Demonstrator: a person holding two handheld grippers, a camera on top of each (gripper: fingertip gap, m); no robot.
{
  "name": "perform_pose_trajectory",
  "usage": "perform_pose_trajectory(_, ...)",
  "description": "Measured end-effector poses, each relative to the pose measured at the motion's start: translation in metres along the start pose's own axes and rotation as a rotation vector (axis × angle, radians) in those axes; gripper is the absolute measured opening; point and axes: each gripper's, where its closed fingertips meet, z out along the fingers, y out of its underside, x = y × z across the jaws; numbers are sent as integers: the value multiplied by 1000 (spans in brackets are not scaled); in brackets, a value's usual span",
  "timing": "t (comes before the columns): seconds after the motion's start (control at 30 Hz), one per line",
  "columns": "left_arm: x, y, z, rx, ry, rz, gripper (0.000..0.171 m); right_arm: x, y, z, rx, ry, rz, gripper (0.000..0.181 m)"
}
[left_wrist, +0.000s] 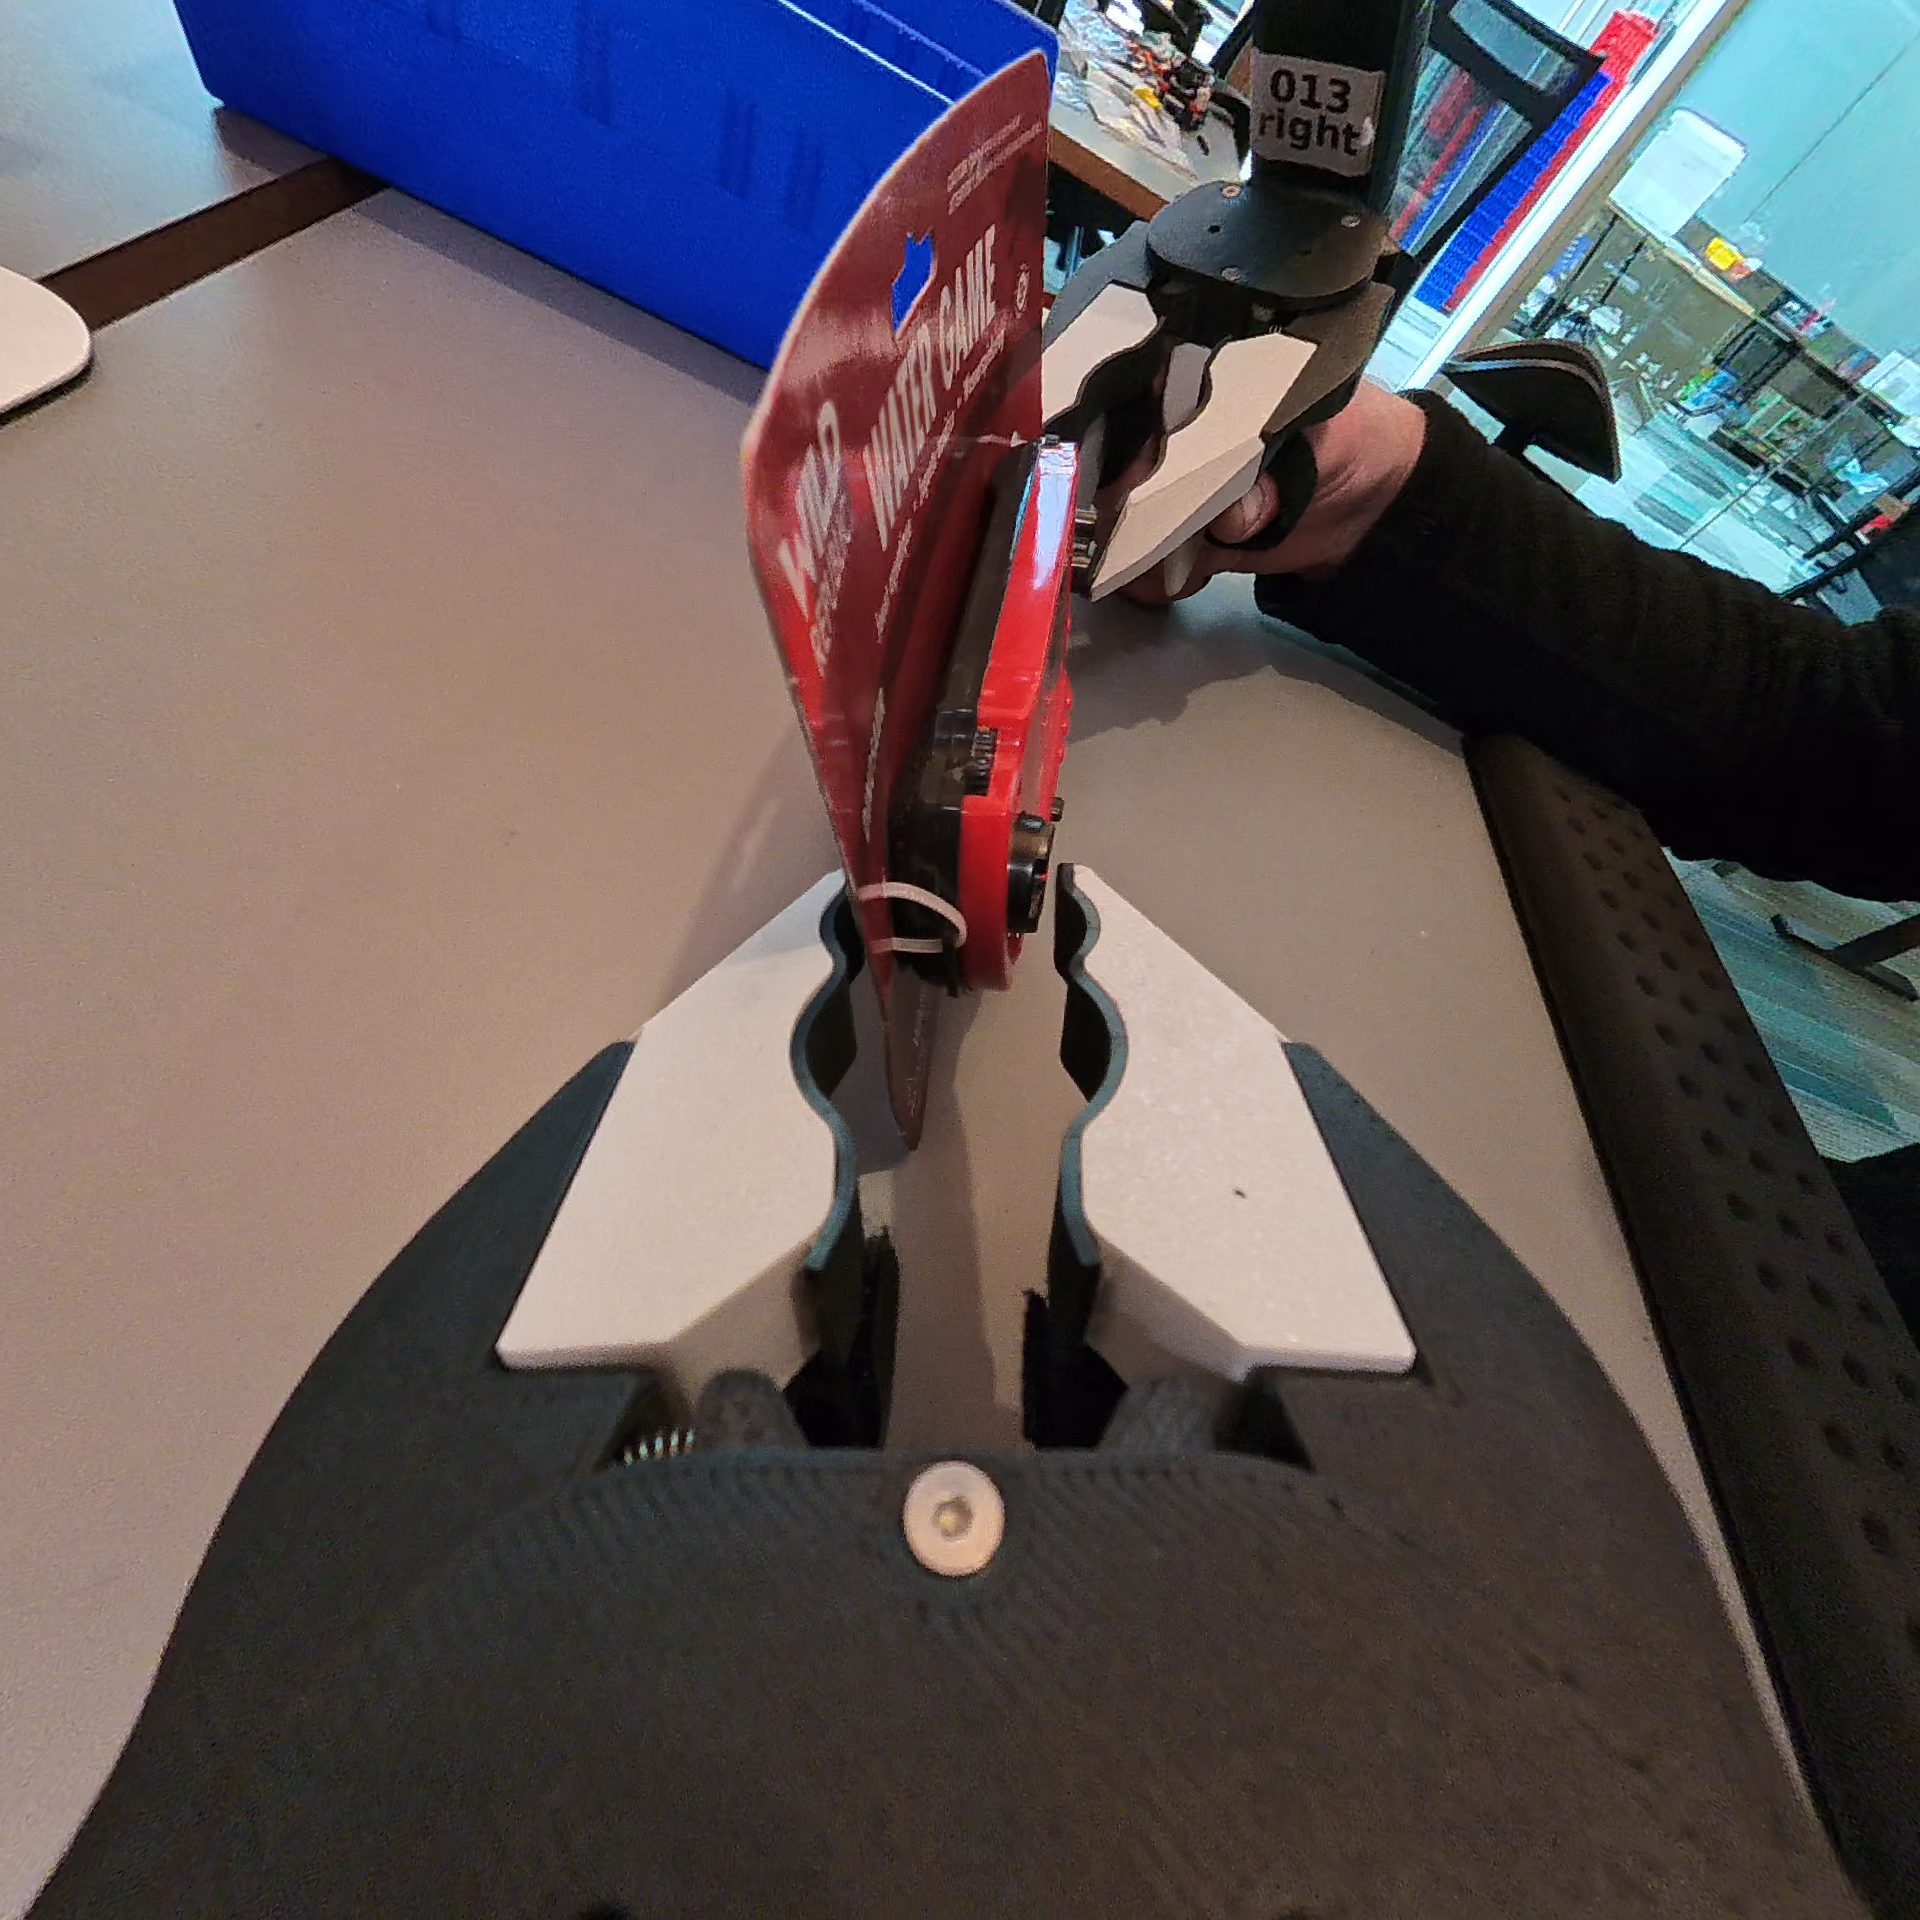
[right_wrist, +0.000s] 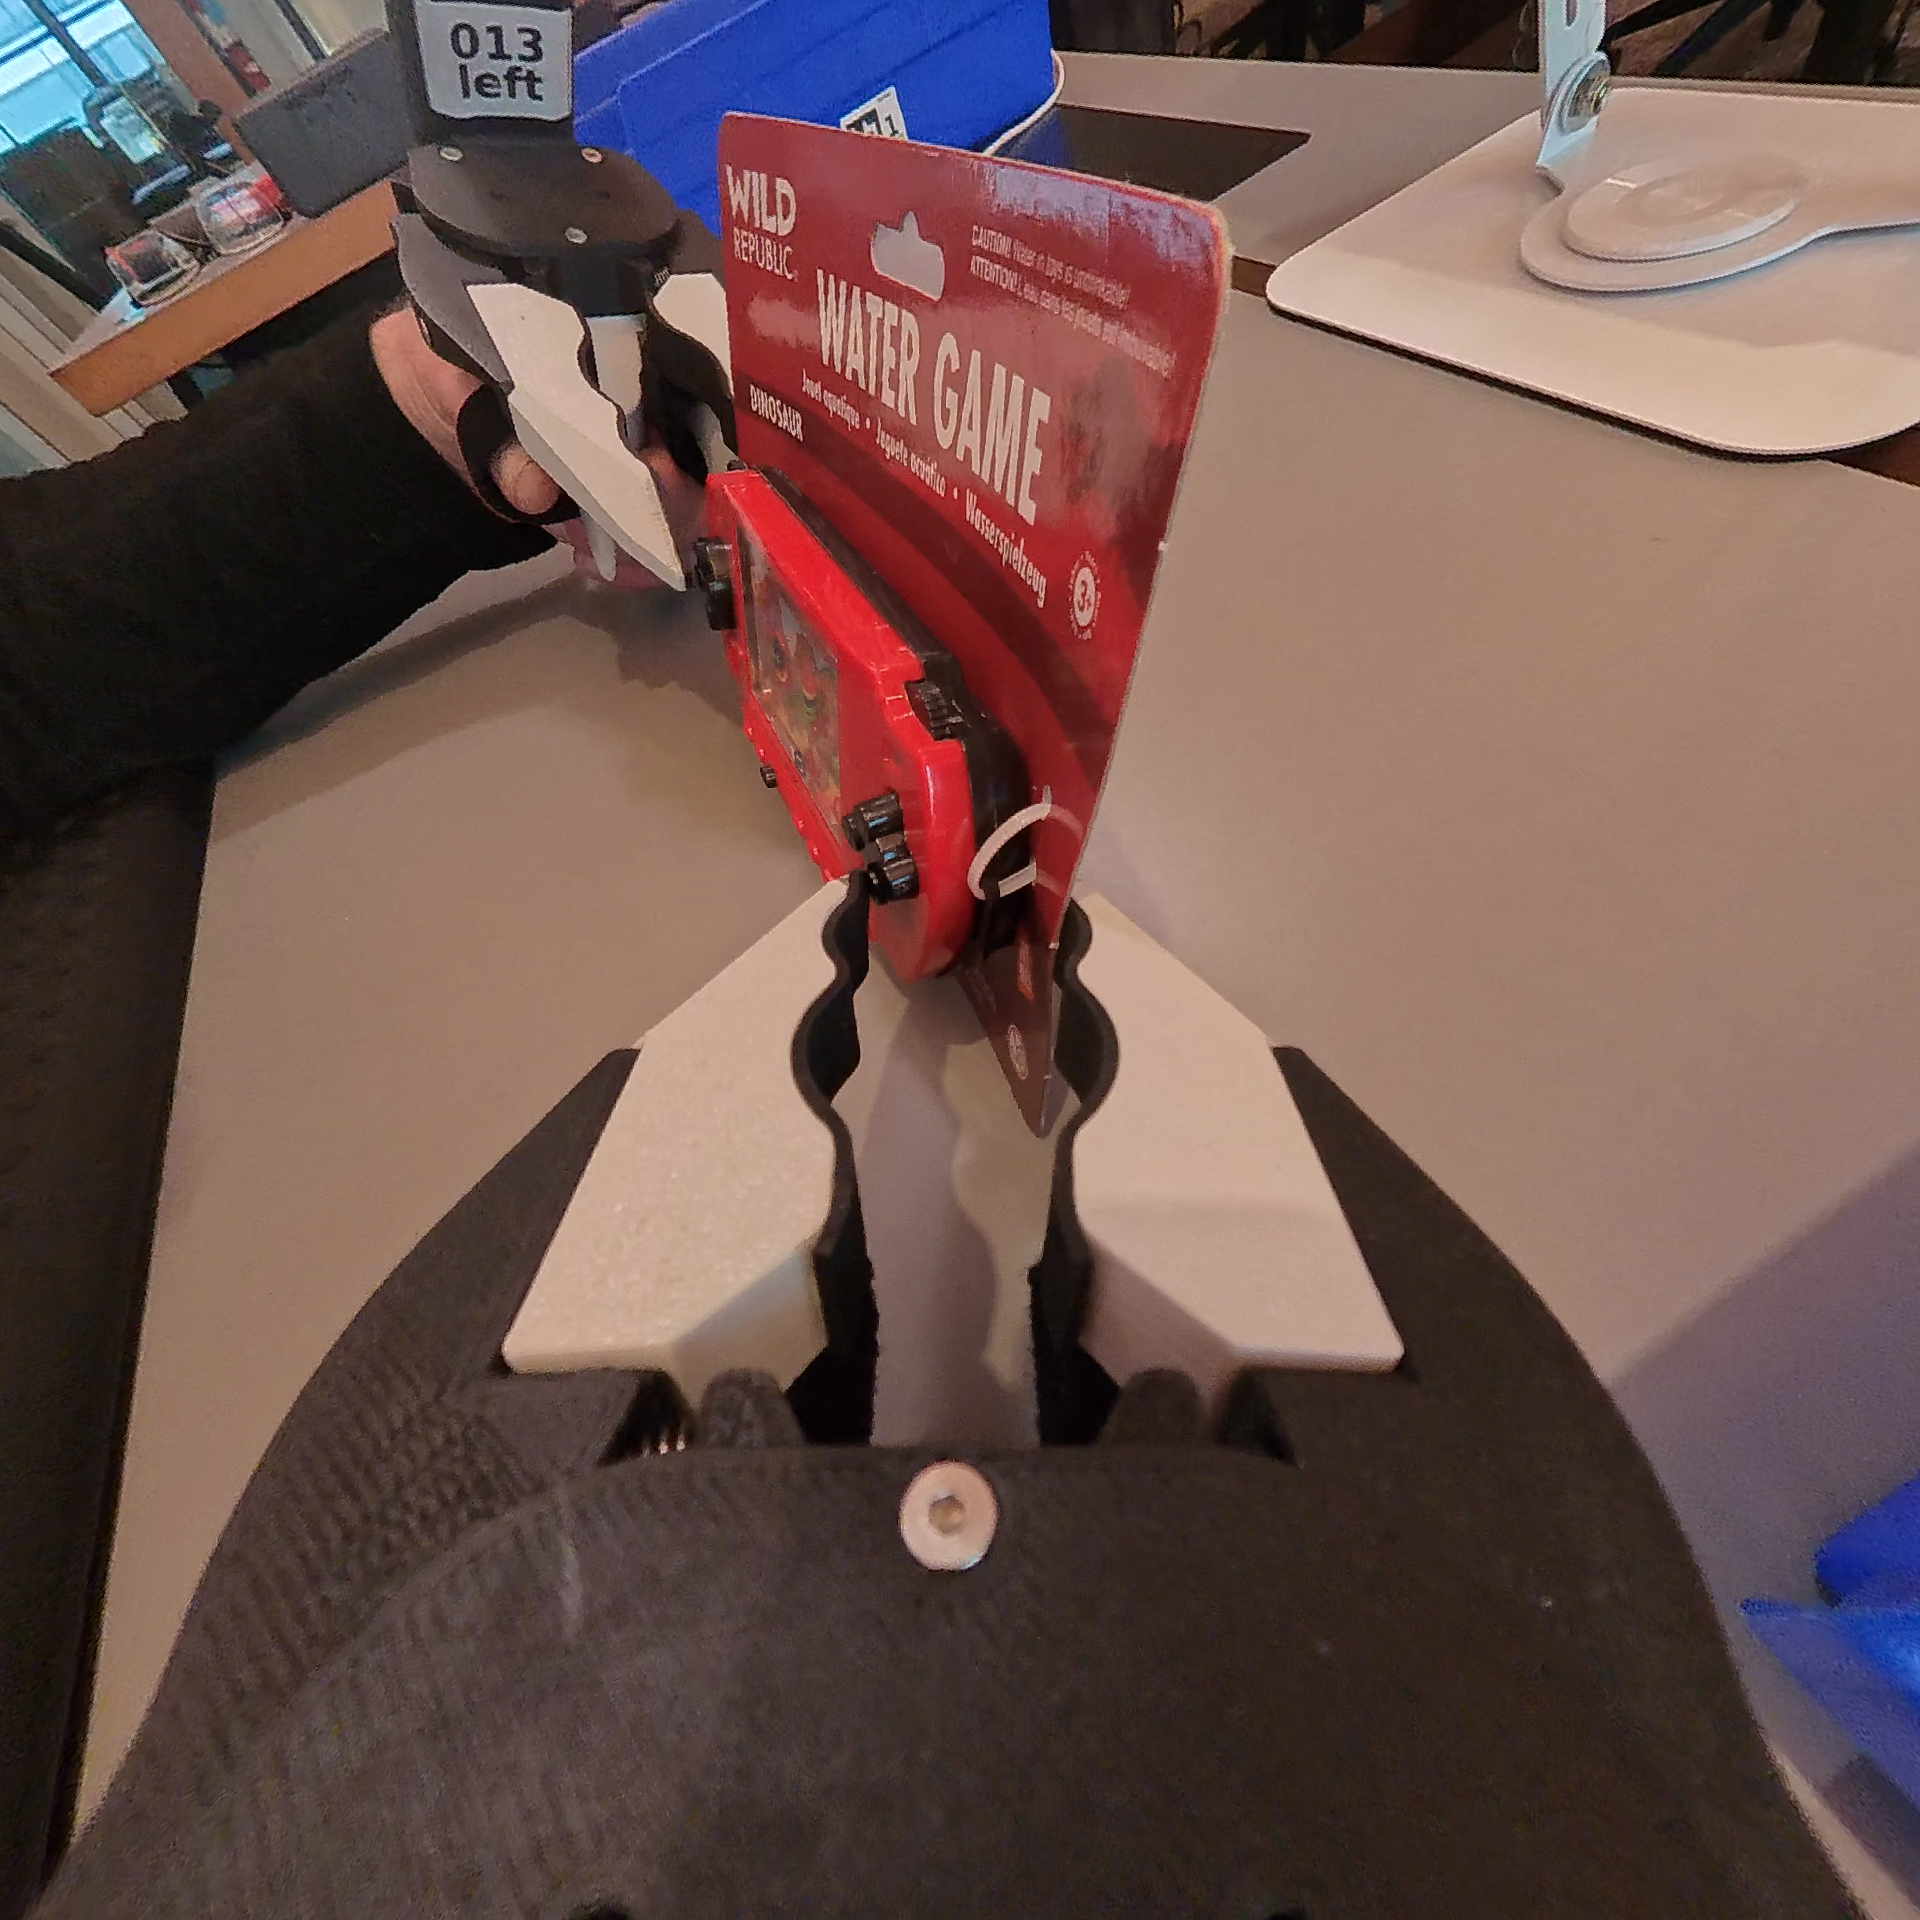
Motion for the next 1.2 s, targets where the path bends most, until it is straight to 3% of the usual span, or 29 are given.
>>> perform_pose_trajectory(0.23,-3,-1,3,-6,-53,3,41,1,0,0,-1,4,4,32)
perform_pose_trajectory(0.67,-7,-6,11,-34,-145,-29,28,7,-1,-3,8,33,20,31)
perform_pose_trajectory(1.2,-9,-8,10,-41,-175,-33,37,6,0,-2,4,29,12,31)
